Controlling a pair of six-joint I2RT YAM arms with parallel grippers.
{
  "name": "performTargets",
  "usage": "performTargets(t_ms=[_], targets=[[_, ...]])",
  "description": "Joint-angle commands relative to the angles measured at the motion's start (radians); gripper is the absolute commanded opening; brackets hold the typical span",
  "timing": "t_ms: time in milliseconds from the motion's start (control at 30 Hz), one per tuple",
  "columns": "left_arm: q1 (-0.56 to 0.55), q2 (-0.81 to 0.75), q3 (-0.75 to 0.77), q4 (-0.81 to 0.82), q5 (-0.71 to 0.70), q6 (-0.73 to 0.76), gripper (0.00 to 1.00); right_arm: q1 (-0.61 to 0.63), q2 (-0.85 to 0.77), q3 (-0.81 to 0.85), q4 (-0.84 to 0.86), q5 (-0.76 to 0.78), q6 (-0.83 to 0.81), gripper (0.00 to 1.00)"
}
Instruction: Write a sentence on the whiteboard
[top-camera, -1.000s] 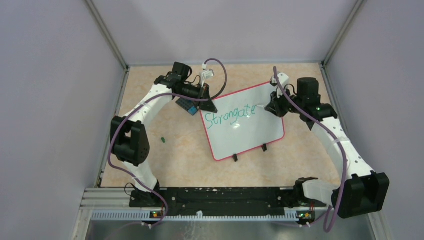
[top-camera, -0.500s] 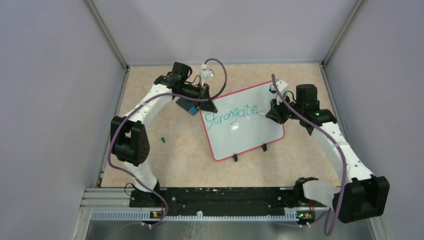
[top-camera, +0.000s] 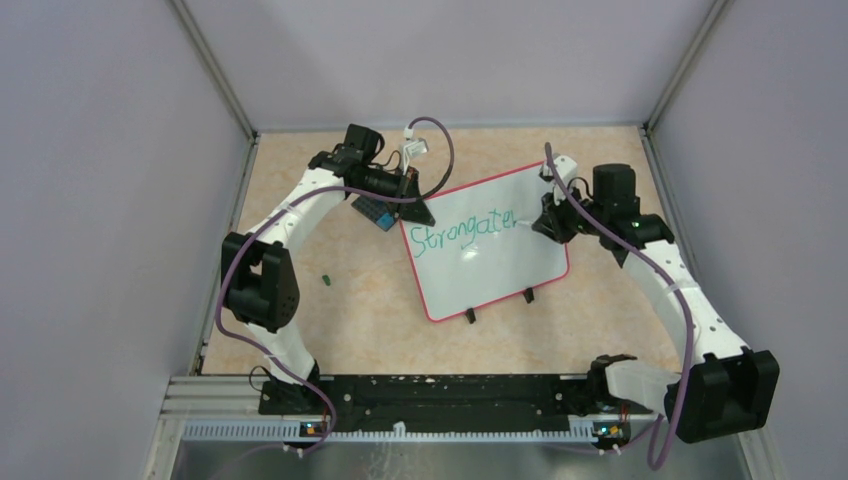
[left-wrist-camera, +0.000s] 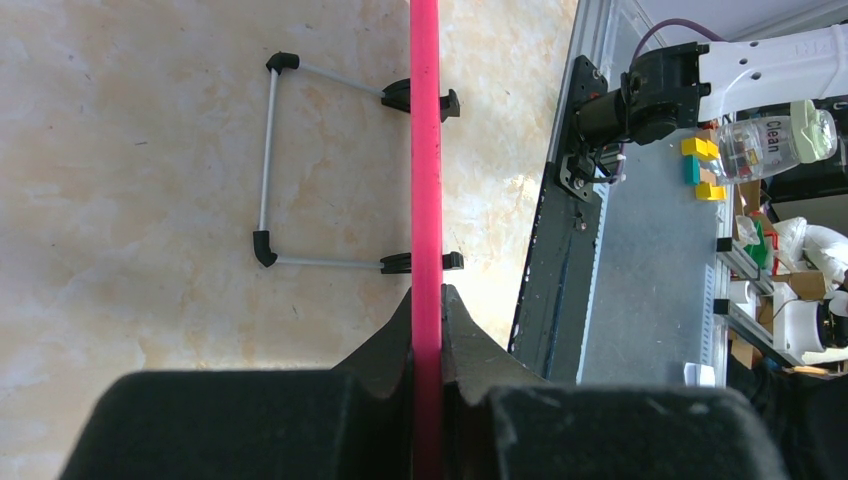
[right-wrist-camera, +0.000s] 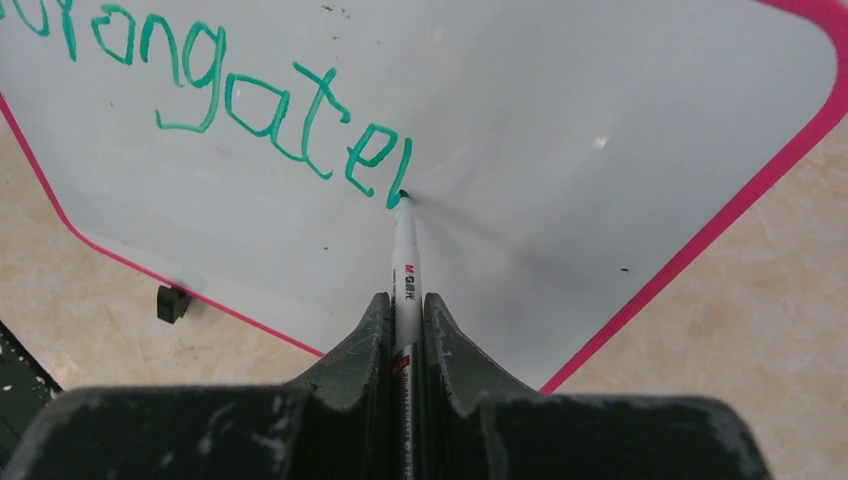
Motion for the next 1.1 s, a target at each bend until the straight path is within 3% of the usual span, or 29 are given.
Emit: performTargets(t_ms=[0,767,1067], targets=[[-0.011,-0.008,-0.015,-0.019,-0.038,0.057,0.0,-0.01,0.016,0.066,0.071,0.047,0.015,0.0],[-0.012,-0.001,-0.009,-0.018,-0.032,0.057,0.0,-0.025,-0.037,0.101,-0.011,-0.013,-0.011,0.0],[-0.012,0.003,-0.008,-0.018,-0.029,0.058,0.0,-0.025,-0.032,0.045,-0.003,0.019,-0.026,0.0]])
